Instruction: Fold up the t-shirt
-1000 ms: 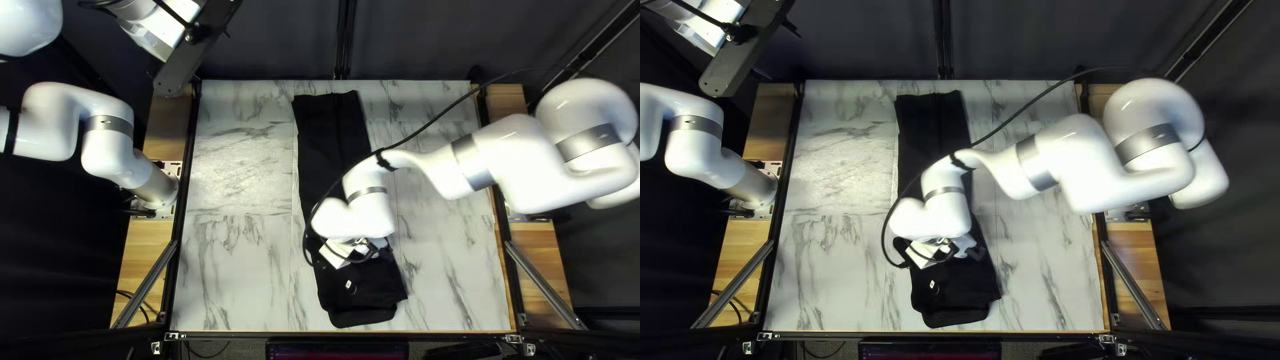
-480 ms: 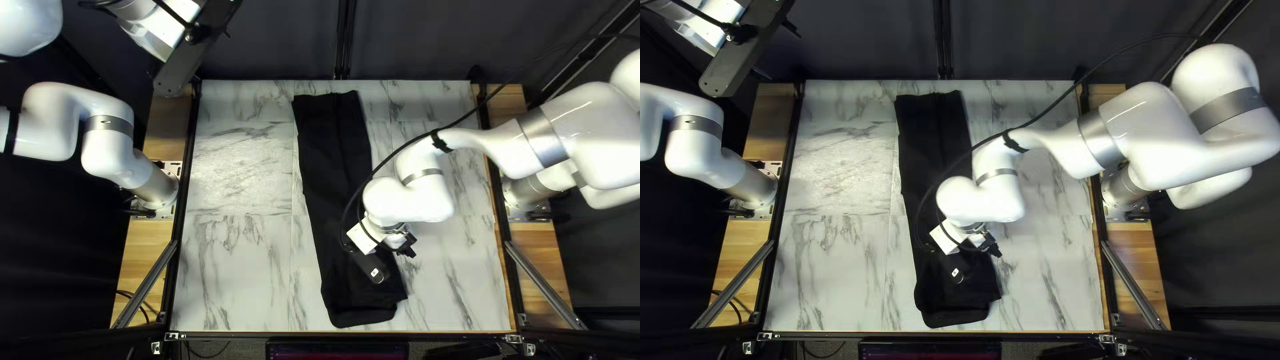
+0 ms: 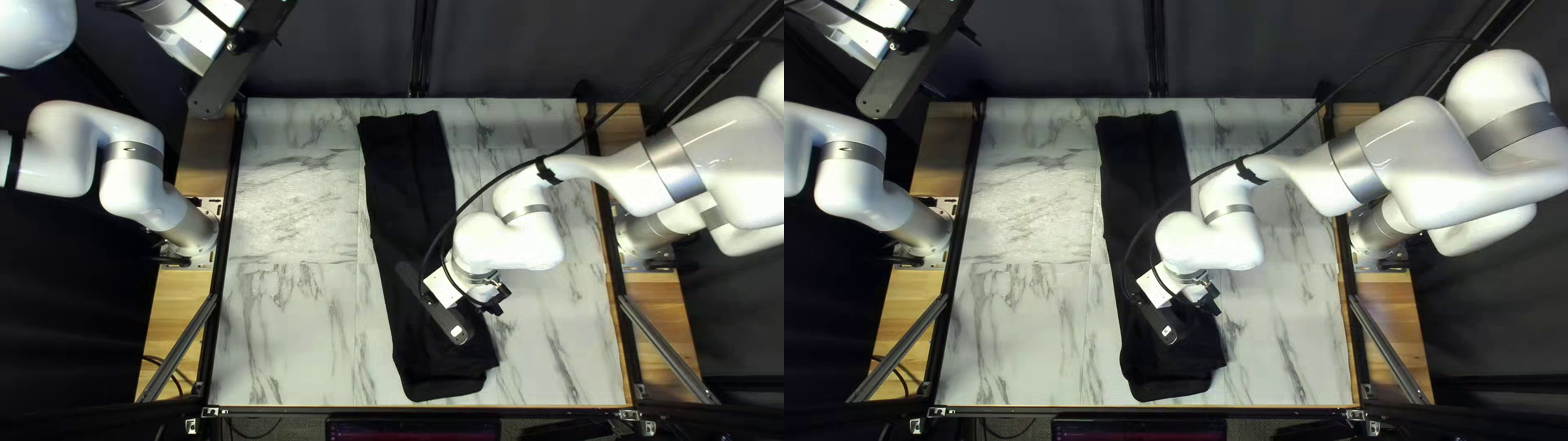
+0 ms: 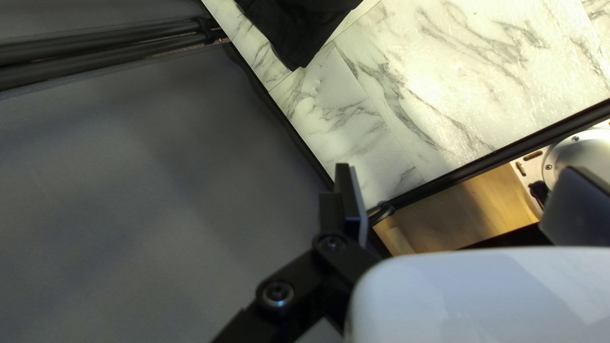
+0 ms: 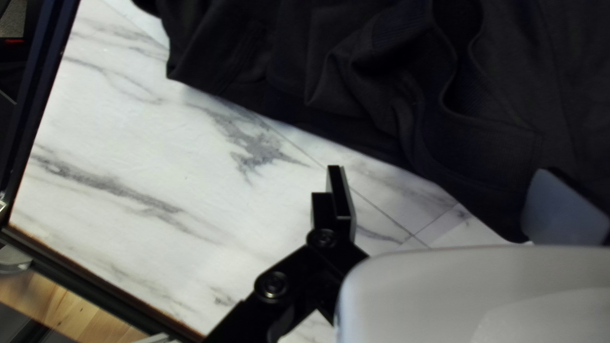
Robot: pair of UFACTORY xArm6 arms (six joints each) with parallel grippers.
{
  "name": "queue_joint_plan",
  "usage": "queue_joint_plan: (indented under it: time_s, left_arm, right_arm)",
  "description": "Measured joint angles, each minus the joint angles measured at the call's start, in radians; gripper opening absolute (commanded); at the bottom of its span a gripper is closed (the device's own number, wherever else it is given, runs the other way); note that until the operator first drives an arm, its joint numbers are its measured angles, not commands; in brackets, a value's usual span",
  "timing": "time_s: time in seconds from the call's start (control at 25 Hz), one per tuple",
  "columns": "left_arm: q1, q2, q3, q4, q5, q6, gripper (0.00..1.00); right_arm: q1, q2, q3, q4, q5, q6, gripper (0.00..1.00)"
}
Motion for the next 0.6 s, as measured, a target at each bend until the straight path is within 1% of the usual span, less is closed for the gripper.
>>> queue_joint_plan:
  time_s: [0.16, 0.28, 0.4, 0.6]
  left_arm:
    - [0.000, 0.000, 0.000, 0.000, 0.000, 0.000, 1.00]
    - [0.000, 0.000, 0.000, 0.000, 0.000, 0.000, 1.00]
    - [0.000, 0.000, 0.000, 0.000, 0.000, 0.000, 1.00]
    - [0.000, 0.000, 0.000, 0.000, 0.000, 0.000, 1.00]
  right_arm:
    - [0.001, -0.022, 0.038, -0.023, -0.080, 0.030, 1.00]
    - [-0.002, -0.002, 0.034, -0.049, -0.135, 0.055, 1.00]
    - [-0.006, 0.061, -0.023, -0.064, -0.145, 0.062, 1.00]
    - [-0.027, 0.222, -0.193, -0.080, -0.083, 0.059, 1.00]
